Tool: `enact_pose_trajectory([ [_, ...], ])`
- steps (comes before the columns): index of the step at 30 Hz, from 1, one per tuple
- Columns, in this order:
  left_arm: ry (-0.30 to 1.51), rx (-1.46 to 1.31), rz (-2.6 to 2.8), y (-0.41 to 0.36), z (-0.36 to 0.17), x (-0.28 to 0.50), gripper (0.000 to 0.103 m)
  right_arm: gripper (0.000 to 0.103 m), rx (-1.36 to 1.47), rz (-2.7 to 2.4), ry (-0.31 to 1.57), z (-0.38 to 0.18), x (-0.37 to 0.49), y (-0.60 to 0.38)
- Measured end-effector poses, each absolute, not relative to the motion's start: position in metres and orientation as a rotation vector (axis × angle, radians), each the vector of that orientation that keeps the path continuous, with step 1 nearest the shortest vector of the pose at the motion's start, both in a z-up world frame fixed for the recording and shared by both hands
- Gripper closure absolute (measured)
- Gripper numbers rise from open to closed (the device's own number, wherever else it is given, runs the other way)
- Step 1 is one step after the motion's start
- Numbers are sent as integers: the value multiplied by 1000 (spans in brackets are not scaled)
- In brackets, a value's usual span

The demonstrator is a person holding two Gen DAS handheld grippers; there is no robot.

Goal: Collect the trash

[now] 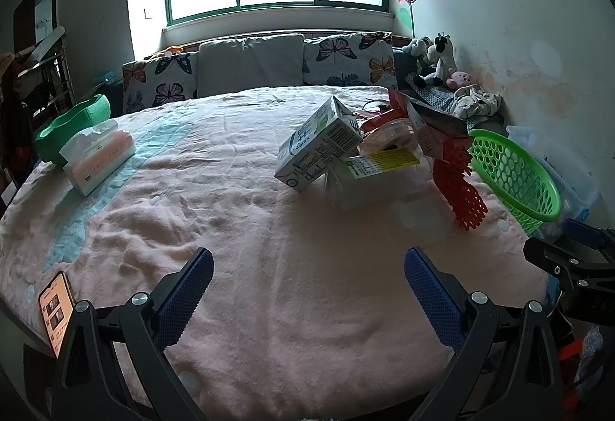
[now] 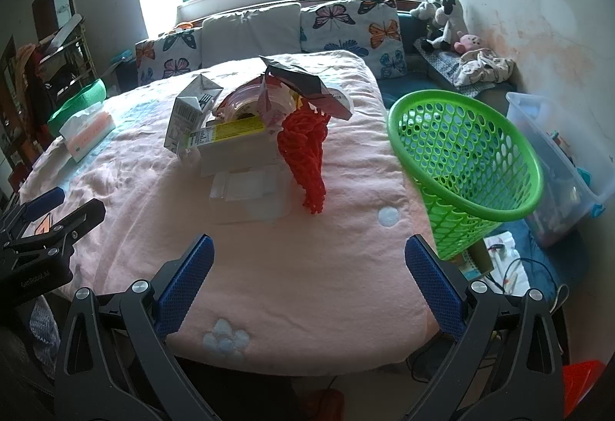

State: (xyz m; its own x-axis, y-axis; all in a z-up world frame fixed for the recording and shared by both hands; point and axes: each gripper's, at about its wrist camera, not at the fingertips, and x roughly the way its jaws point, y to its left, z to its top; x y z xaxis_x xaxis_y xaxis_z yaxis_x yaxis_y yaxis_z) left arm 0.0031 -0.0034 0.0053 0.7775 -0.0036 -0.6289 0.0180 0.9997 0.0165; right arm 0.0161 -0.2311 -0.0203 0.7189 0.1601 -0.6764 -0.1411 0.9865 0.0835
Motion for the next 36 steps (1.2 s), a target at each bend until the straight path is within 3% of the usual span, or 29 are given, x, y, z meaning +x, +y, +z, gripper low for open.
enact_pose_trajectory([
  [36,681,22,-13,-3,5,4,7,4,17,176,765,-26,21,-226],
])
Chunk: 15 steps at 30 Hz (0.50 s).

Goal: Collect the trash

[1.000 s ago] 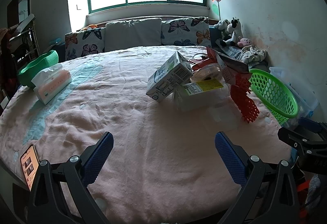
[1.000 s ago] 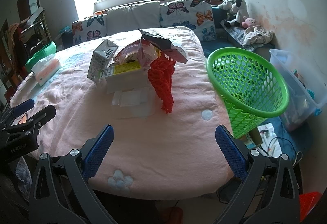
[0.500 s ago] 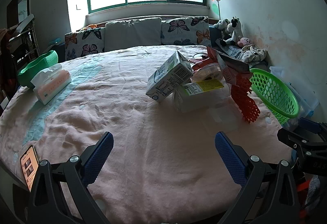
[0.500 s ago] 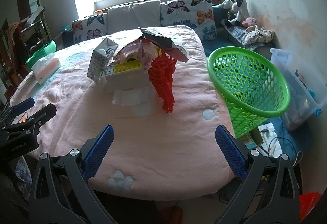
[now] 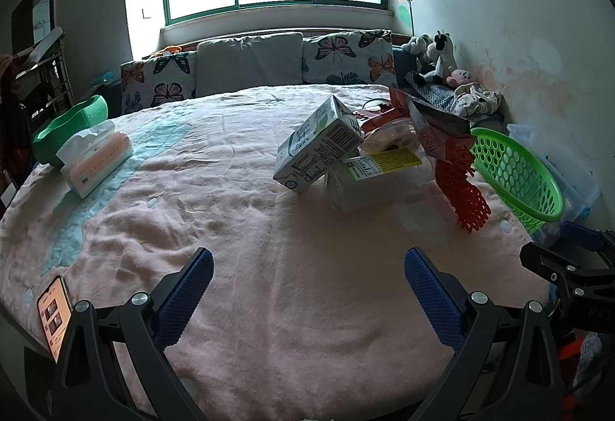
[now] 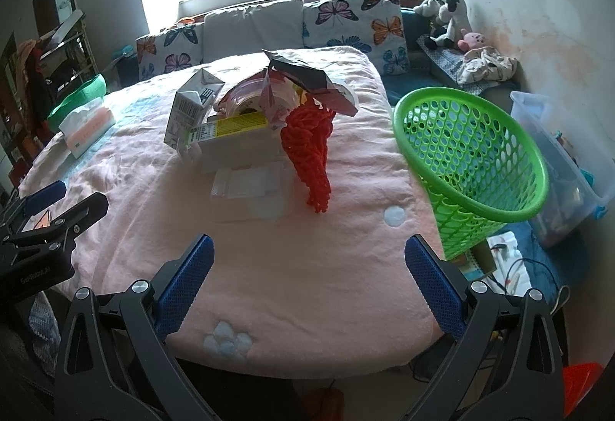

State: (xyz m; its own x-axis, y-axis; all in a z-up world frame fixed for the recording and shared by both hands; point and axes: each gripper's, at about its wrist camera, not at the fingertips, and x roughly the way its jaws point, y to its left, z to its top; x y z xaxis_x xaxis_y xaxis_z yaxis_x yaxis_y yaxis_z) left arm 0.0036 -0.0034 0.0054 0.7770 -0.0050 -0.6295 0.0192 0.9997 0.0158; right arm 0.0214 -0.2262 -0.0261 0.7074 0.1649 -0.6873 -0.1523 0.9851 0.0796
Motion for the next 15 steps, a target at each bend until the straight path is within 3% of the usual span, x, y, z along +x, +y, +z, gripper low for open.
enact_pose_trajectory([
  [15,686,25,-15,-8,3,13,7,5,1,190,768,-24,30,-221],
])
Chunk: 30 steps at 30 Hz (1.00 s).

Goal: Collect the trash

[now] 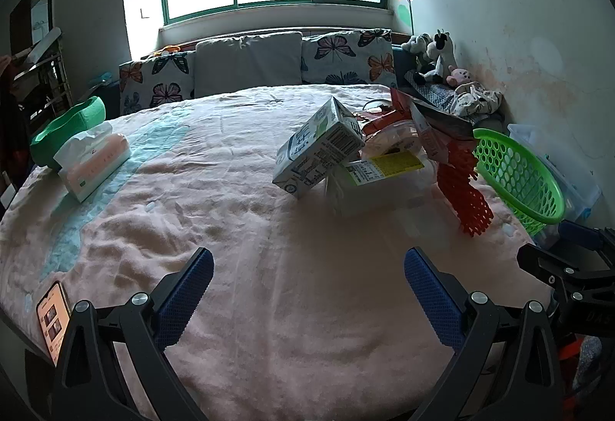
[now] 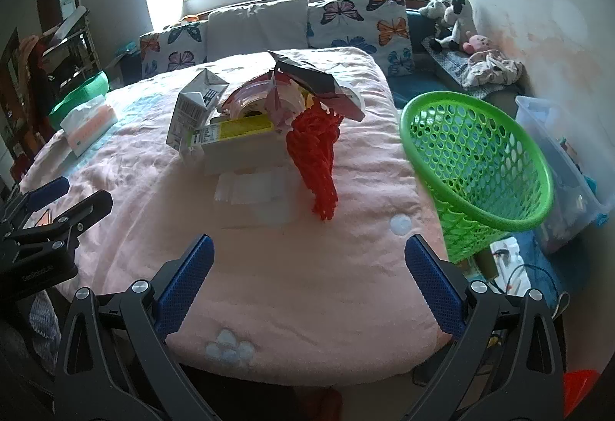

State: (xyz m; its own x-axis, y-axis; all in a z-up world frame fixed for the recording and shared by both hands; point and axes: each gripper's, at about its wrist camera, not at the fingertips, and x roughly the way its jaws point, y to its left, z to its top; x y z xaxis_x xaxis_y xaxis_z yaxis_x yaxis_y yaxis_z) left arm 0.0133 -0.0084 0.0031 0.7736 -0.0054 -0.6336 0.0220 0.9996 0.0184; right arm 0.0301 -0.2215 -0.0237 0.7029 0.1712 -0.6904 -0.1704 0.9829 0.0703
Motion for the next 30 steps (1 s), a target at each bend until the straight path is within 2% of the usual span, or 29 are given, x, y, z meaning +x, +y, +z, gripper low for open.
enact_pose_trajectory([
  [19,711,15,1,8,6,40,7,5,-26,228,726,-5,63,-222],
  [30,743,-3,5,12,1,57,7,9,-93,304,679,15,114,-215],
])
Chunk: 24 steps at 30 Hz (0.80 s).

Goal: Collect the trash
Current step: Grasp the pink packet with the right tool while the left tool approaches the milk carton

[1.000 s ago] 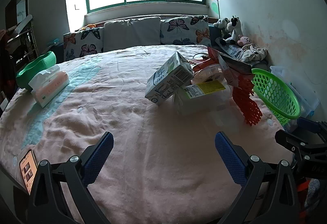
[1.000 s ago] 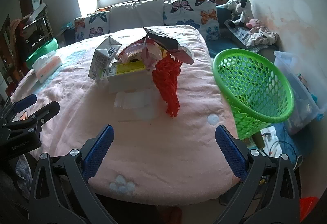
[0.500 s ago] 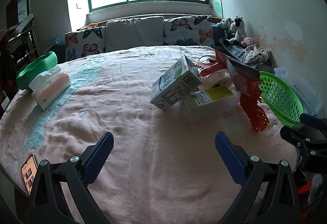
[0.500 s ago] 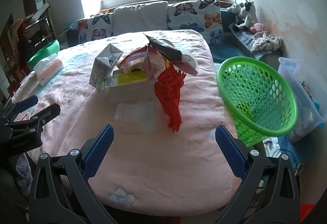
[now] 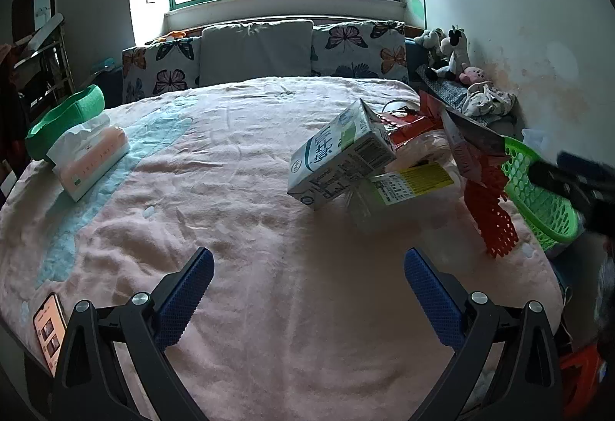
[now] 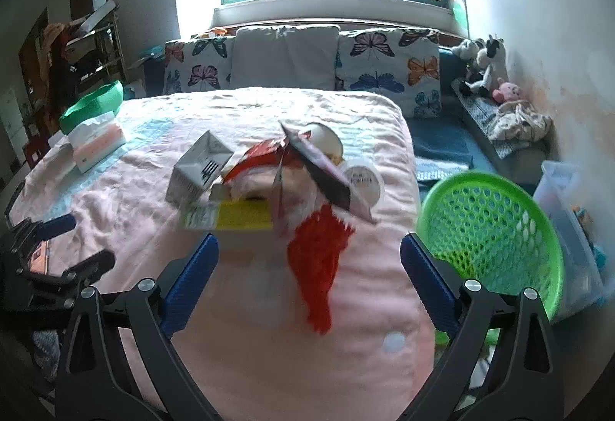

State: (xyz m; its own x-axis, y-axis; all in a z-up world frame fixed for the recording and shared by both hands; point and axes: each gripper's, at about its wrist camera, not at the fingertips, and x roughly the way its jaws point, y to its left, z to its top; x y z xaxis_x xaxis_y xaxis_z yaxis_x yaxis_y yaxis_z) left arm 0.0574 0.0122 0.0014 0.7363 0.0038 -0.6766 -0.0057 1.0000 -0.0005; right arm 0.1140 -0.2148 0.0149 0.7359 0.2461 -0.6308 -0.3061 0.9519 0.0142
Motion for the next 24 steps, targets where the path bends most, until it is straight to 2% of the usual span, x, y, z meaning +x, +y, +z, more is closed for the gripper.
enact_pose_trajectory([
  [15,782,-20,6,15,-9,82,7,21,-239,387,744,-8,194,-189],
  [22,781,-35,-35,9,-6,98,7,32,-239,393,771,-17,210,-194],
  [24,769,-23,-43,5,-3,106,7,38,-231,401,778,-17,212,-197],
])
